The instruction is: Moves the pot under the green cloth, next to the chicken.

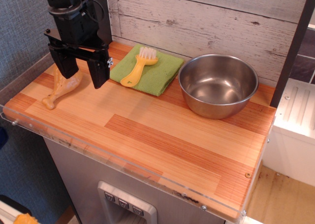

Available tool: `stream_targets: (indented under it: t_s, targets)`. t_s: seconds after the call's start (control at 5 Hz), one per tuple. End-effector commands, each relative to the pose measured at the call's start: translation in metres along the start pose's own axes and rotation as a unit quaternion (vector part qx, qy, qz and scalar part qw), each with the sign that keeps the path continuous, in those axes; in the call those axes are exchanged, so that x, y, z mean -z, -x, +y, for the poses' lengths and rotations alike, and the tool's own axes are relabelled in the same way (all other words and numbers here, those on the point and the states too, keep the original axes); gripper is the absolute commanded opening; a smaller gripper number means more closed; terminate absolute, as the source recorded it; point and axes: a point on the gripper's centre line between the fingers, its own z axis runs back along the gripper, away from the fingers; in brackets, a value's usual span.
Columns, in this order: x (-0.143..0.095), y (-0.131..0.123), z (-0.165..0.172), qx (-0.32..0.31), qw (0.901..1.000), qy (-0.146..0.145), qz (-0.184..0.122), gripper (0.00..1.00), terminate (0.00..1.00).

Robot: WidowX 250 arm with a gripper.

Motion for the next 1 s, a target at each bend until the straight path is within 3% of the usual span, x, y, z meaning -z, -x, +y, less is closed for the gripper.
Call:
stream_targets:
  t_s: [0.0, 0.2, 0.4, 0.6, 0.8]
  targets:
    - [0.0, 0.0, 0.0, 0.0, 1.0, 0.0, 0.0, 1.0, 0.0]
    - [-0.002, -0.025, -0.029, 0.032, 0.9995, -0.002, -0.007, 1.0, 0.0]
    - [-0.021, -0.058, -0.067, 0.059, 0.9974, 0.011, -0.039, 1.0, 0.0]
    - [-0.035, -0.086, -0.096, 0.042, 0.9957, 0.044, -0.07, 1.0, 0.0]
    - [-0.018, -0.11, -0.116, 0.025, 0.995, 0.069, -0.067, 1.0, 0.0]
